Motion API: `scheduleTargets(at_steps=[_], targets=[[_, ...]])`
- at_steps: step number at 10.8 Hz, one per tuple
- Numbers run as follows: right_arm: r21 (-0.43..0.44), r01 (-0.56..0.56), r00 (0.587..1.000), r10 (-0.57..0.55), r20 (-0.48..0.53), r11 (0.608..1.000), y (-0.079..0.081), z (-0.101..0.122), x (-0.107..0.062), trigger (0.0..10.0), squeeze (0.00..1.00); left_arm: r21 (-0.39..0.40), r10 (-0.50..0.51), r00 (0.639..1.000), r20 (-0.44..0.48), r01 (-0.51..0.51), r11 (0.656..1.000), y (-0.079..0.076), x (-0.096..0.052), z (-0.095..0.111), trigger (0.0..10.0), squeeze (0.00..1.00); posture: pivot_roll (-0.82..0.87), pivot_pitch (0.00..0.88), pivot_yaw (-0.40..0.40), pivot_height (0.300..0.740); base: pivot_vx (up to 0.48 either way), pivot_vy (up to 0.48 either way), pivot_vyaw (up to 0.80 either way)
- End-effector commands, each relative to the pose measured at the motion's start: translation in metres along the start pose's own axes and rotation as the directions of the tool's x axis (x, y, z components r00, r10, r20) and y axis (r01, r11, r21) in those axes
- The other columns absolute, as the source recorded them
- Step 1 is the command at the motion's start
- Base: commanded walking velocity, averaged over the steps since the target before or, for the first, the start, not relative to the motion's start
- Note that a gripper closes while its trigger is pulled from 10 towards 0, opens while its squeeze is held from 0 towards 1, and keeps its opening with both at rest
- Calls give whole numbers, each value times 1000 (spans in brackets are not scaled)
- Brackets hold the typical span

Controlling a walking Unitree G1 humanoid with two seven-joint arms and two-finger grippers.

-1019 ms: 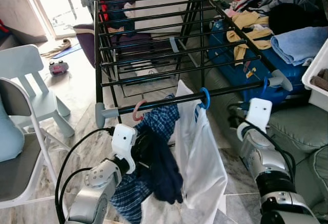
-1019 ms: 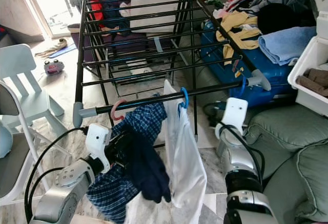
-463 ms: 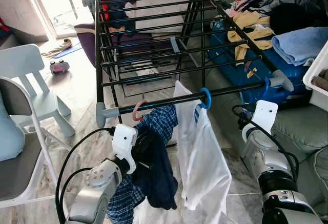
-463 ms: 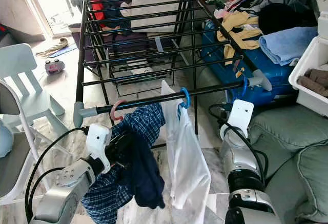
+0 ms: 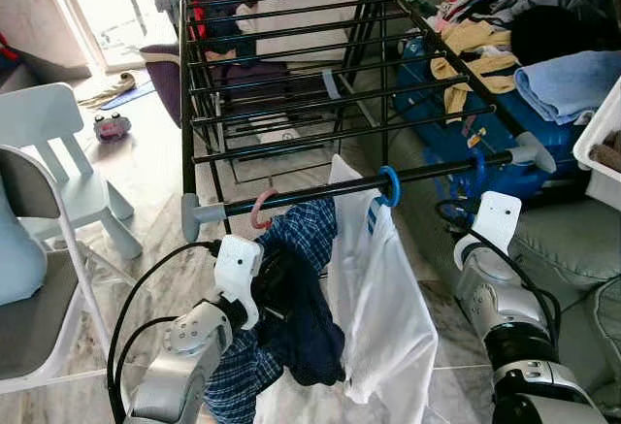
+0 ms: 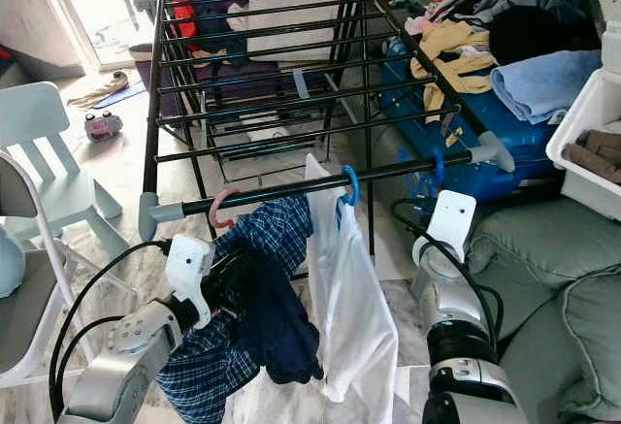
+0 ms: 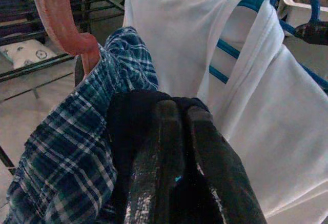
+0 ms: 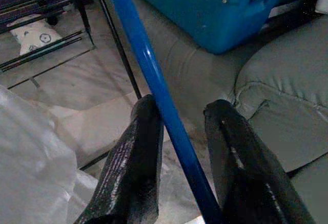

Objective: Hang hanger

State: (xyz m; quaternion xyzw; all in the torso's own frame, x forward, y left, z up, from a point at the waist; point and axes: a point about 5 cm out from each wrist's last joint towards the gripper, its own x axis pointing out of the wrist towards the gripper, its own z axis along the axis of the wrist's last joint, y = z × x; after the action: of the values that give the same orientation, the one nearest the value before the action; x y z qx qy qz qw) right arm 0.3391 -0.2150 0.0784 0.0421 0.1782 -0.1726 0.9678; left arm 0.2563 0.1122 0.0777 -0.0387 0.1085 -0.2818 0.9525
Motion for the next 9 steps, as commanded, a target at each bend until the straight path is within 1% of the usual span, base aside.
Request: scheduleTargets(at_steps=[1, 3, 4, 5, 6, 9], targets=[[5, -18, 1000, 18, -24, 1000, 4, -3, 0, 1098, 0, 22, -9, 1000, 5, 9, 1000, 1, 3, 5, 10000, 0, -114, 0, 33, 740, 0, 0, 0], [2, -29, 999, 29, -37, 1000, 6, -7, -2, 1294, 0, 23, -9, 1000, 1, 9, 1000, 1, 2, 4, 10000, 0, -113, 0, 34, 740, 0, 0, 0], [-4, -41, 998, 41, -44, 999, 7, -9, -2, 8706, 0, 22, -10, 1000, -2, 10, 1000, 0, 3, 4, 10000, 0, -113, 0, 34, 740, 0, 0, 0], [-24, -61, 997, 60, -40, 998, 8, -9, -3, 10000, 1000, 21, -10, 1000, -4, 10, 1000, 0, 3, 3, 10000, 0, -113, 0, 34, 740, 0, 0, 0], [-46, -61, 998, 60, -32, 997, 8, -8, -3, 10000, 1000, 21, -11, 1000, -6, 11, 1000, 0, 3, 3, 10000, 0, -114, 0, 32, 740, 0, 0, 0], [-66, -72, 997, 70, -37, 995, 10, -11, -6, 10000, 1000, 22, -11, 1000, -12, 11, 1000, 0, 3, 3, 10000, 0, -114, 0, 33, 740, 0, 0, 0]])
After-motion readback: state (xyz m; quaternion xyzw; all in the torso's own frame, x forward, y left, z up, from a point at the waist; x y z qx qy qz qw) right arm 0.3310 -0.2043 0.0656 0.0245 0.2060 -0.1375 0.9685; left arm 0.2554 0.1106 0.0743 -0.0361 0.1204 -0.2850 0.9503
